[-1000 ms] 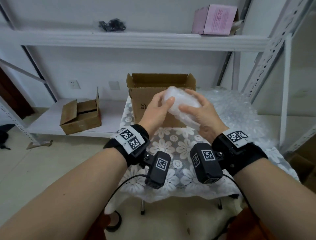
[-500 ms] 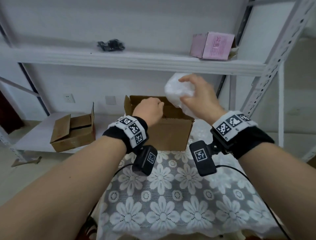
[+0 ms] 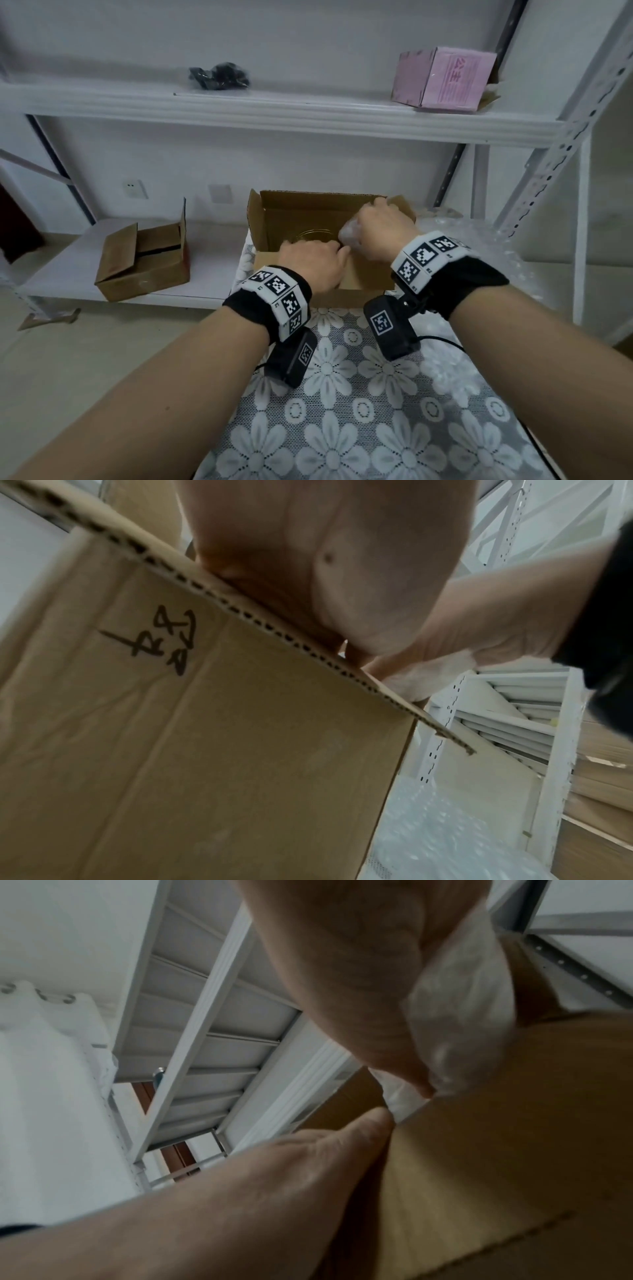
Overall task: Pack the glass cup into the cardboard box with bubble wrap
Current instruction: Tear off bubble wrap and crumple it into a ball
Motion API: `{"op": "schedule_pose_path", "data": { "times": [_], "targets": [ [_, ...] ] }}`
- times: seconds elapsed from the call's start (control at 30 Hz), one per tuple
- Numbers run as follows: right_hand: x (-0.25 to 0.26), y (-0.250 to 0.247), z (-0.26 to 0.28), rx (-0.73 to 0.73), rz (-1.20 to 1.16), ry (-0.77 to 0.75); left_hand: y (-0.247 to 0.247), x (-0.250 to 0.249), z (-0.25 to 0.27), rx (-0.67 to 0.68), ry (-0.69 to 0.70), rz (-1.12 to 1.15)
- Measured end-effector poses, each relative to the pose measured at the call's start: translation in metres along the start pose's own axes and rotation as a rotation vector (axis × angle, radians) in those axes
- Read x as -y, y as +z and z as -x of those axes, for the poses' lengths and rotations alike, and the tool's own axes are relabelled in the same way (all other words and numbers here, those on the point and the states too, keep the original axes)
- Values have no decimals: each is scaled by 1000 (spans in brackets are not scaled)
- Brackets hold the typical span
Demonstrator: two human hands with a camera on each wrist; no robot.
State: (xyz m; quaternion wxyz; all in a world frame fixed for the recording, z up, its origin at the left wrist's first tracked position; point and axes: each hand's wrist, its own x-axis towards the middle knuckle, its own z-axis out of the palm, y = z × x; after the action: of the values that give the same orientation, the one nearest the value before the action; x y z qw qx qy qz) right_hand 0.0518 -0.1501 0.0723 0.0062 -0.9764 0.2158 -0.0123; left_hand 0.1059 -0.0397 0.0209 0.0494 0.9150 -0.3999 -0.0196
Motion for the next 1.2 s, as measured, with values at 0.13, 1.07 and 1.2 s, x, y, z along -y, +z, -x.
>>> {"op": "schedule_pose_path", "data": {
  "times": [0.13,1.07,1.2],
  "targets": [
    [3,12,-14,73,2,24,-2,5,-4,66,26,16],
    [-3,14,-10,334,-159,-2,1,13,-12,107,81,11],
    [-4,18,-4,250,-181,-24,2,15,-14,127,71,12]
  ]
}}
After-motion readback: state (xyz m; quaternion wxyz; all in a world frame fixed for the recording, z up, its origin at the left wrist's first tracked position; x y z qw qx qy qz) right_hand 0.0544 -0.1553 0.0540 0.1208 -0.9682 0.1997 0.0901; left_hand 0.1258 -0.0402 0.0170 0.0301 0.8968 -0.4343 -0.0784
